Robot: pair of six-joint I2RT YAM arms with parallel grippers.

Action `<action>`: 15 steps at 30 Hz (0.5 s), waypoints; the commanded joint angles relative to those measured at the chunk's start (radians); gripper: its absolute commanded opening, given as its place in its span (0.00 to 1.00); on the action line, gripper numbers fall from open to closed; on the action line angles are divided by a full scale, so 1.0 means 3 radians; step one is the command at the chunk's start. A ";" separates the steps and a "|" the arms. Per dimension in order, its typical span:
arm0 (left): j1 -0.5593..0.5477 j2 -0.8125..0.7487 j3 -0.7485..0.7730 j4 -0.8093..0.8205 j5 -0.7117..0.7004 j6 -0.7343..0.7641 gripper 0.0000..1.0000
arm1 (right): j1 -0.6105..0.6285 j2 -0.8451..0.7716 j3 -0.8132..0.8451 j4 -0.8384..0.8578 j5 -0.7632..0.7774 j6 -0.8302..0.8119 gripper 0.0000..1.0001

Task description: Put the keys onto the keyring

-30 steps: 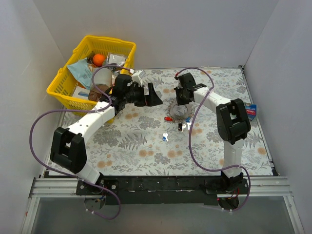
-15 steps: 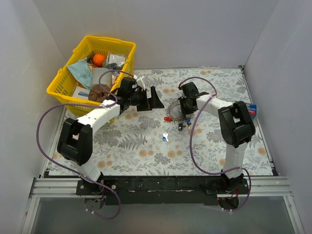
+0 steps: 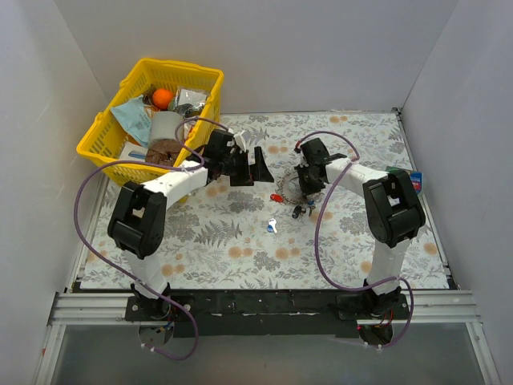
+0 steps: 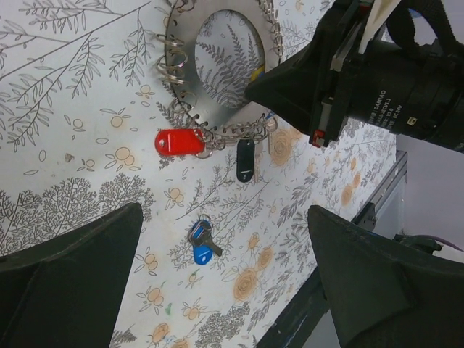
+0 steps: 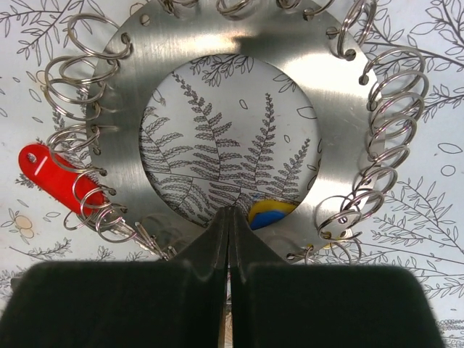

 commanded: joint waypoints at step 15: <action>-0.0139 0.0323 0.0680 -0.0580 -0.0140 0.0354 0.98 | 0.0086 0.0169 0.0477 -0.0123 -0.0142 -0.0045 0.03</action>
